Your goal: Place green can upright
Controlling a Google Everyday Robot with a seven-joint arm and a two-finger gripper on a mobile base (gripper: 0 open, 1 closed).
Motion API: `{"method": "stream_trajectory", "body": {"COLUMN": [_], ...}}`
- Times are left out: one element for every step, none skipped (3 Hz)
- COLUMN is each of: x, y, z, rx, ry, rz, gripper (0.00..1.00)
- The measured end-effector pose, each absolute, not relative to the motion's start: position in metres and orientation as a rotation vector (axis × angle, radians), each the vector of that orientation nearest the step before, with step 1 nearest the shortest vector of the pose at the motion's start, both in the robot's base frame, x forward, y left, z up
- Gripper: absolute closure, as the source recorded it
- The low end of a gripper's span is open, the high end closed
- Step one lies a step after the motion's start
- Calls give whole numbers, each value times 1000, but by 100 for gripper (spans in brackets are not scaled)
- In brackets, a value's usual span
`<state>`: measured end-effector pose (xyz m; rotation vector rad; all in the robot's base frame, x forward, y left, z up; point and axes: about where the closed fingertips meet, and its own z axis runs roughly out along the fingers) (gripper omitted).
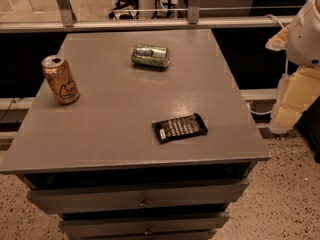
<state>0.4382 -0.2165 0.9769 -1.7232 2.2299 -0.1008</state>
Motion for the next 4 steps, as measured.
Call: {"method": "stream_trajectory", "body": {"x": [438, 478, 526, 573], "y": [-216, -184, -143, -93], "z": [977, 967, 953, 934], "rx": [-1722, -1702, -1684, -1663], "ry": [2229, 2167, 2117, 2074], "rz": [-102, -37, 22, 94], "gripper": [0, 0, 0, 0]}}
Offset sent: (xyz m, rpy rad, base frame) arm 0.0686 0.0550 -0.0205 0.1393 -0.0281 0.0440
